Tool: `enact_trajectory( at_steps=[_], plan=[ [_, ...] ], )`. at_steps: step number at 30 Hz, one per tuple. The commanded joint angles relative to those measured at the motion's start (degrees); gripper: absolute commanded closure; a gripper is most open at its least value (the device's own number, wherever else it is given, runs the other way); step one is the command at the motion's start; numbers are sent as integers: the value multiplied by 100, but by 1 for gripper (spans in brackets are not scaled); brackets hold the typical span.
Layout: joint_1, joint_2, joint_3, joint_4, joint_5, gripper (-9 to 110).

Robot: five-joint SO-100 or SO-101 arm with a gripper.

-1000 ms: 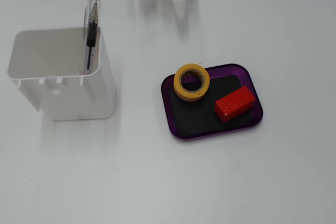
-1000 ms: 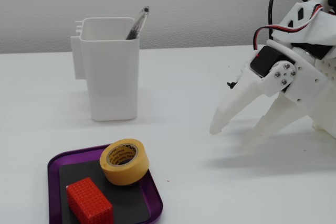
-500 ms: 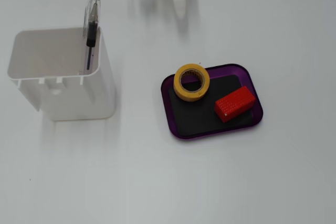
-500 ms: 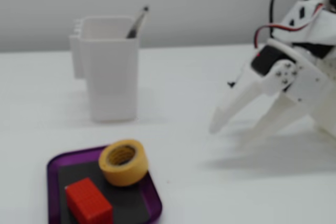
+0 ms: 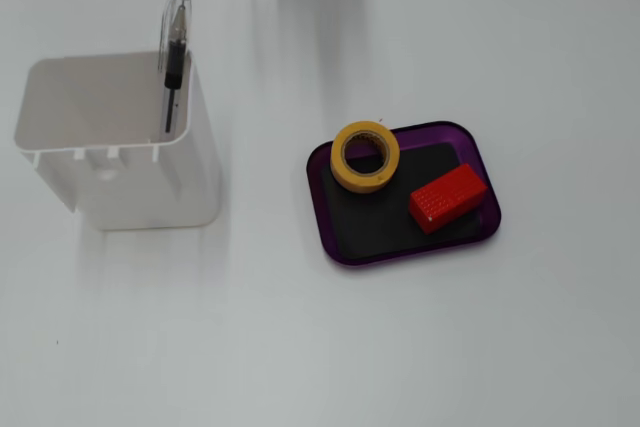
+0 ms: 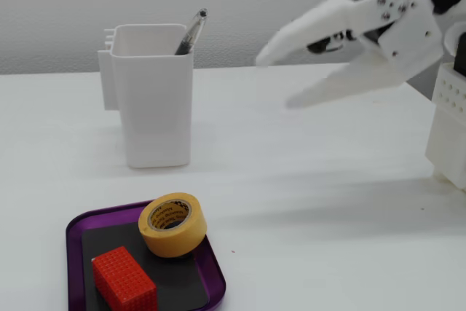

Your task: Remove the yellow tape from the box.

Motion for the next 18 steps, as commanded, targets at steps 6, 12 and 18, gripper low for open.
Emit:
enact_trajectory(
  at_steps=[6,12,18],
  plan=[
    [-439,-4570,-2689,176,-923,85],
    [-677,-7269,-4825,879,-1046,85],
    [-668,-8921,-6170,1081,-1020,85]
  ],
)
